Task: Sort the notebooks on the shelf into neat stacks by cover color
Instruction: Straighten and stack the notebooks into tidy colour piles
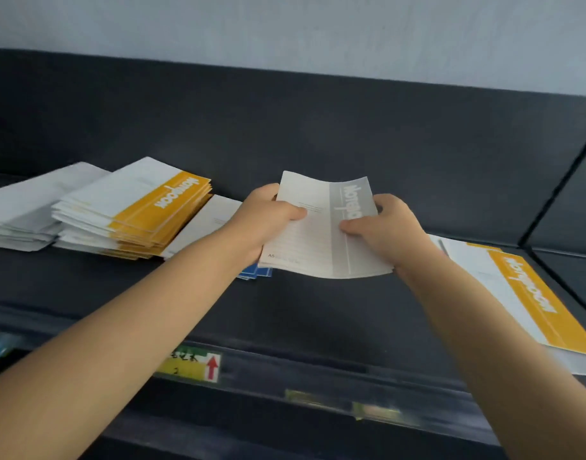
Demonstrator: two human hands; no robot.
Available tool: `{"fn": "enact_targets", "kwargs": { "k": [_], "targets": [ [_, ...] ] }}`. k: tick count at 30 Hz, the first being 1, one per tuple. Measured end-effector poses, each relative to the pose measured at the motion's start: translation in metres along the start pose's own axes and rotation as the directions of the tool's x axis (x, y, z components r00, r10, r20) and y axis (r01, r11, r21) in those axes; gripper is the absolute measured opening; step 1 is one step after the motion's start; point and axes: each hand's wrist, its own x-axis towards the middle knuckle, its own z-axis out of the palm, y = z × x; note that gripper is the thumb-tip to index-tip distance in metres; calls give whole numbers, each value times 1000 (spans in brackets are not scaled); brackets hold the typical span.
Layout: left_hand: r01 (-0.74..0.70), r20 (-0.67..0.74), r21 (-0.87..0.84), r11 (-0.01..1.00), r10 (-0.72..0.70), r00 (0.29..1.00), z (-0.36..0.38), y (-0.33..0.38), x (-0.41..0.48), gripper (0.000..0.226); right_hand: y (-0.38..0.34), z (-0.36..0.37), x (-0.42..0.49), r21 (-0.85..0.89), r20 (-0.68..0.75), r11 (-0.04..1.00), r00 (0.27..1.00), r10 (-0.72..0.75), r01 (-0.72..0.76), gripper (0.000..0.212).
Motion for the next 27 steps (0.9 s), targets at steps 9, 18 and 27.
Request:
{"fn": "enact_targets", "kwargs": {
  "k": [9, 18, 27],
  "targets": [
    [33, -4, 57, 998, -33, 999, -180, -14, -10, 18, -87, 148, -5, 236, 67, 971, 998, 5, -21, 38],
    [70, -156, 139, 988, -48, 987, -288, -8, -6, 13, -139, 233, 6, 255, 202, 965, 979, 14, -67, 35],
    [44, -309, 72, 996, -19, 951, -358, -21, 10, 27, -174, 280, 21, 251, 323, 967, 945, -41, -44, 54]
  ]
}}
